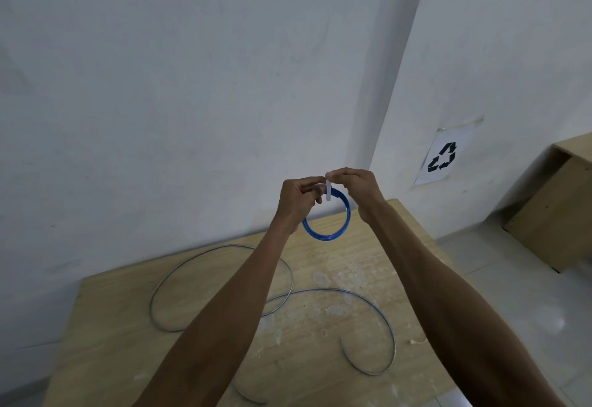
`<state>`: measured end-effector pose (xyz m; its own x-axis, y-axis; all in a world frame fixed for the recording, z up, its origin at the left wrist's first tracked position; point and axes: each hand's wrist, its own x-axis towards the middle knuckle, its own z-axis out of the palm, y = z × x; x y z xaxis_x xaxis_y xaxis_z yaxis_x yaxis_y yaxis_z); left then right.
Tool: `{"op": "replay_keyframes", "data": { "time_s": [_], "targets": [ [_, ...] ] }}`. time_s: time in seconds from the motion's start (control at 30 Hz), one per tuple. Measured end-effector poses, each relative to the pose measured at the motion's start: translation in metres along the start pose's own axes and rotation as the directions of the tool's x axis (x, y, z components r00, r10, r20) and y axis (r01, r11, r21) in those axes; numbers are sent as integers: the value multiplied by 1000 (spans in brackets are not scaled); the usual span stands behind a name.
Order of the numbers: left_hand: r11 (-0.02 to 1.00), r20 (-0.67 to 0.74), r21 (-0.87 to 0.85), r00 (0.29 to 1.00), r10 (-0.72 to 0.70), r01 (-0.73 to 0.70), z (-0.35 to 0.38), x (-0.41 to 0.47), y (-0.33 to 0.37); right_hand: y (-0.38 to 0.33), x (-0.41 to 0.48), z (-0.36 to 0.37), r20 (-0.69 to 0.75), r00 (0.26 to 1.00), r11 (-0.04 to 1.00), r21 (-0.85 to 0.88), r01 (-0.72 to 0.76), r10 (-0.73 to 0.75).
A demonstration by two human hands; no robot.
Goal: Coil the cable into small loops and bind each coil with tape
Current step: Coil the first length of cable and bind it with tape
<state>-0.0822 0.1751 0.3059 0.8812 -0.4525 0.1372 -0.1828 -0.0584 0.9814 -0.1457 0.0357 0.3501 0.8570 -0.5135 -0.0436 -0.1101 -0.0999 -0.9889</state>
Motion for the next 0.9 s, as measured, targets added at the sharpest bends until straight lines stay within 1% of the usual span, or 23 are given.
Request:
{"op": "replay_keyframes", "data": {
  "time_s": [0.13, 0.23, 0.33, 0.4, 0.5, 0.6, 0.67, 0.73, 0.77, 0.83, 0.9],
  "targets": [
    [1000, 45, 7, 999, -19, 19, -1, -4, 2, -5, 6, -2, -49, 999, 998, 69, -4, 7],
    [999, 67, -17, 997, -30, 31, 3, -15, 0, -8, 15, -4, -94, 995, 998, 59, -5, 10],
    [999, 50, -49, 999, -9, 11, 8, -21, -1, -6, 20, -1, -129, 991, 997, 79, -21, 31],
    [999, 31, -33, 999, 11, -10, 9, -20, -2, -5, 23, 2, -148, 988, 996, 90, -28, 42],
    [1000, 33, -14, 999, 25, -25, 5, -21, -4, -1, 27, 6, -172, 984, 998, 54, -34, 43],
    [999, 40, -2, 998, 53, -53, 2, -24, -6, 4, 26, 10, -158, 987, 1000, 12, -5, 7],
    [998, 26, 20, 997, 67, -68, -3, -24, -8, 7, 24, 8, -116, 993, 1000, -25, 2, -5],
    [999, -40, -20, 998, 48, -49, -12, -20, -10, 7, 20, 1, 2, 999, 996, -70, -51, 51],
    [997, -83, -77, 997, 11, -17, -18, -18, -11, 7, 18, -4, 93, 991, 992, -96, -86, 95],
    [979, -148, -193, 984, -95, 65, -29, -12, -13, 11, 14, -11, 272, 950, 982, -150, -117, 154],
    [962, -170, -242, 970, -172, 128, -35, -6, -13, 17, 10, -13, 379, 913, 980, -173, -93, 154]
  ]
}}
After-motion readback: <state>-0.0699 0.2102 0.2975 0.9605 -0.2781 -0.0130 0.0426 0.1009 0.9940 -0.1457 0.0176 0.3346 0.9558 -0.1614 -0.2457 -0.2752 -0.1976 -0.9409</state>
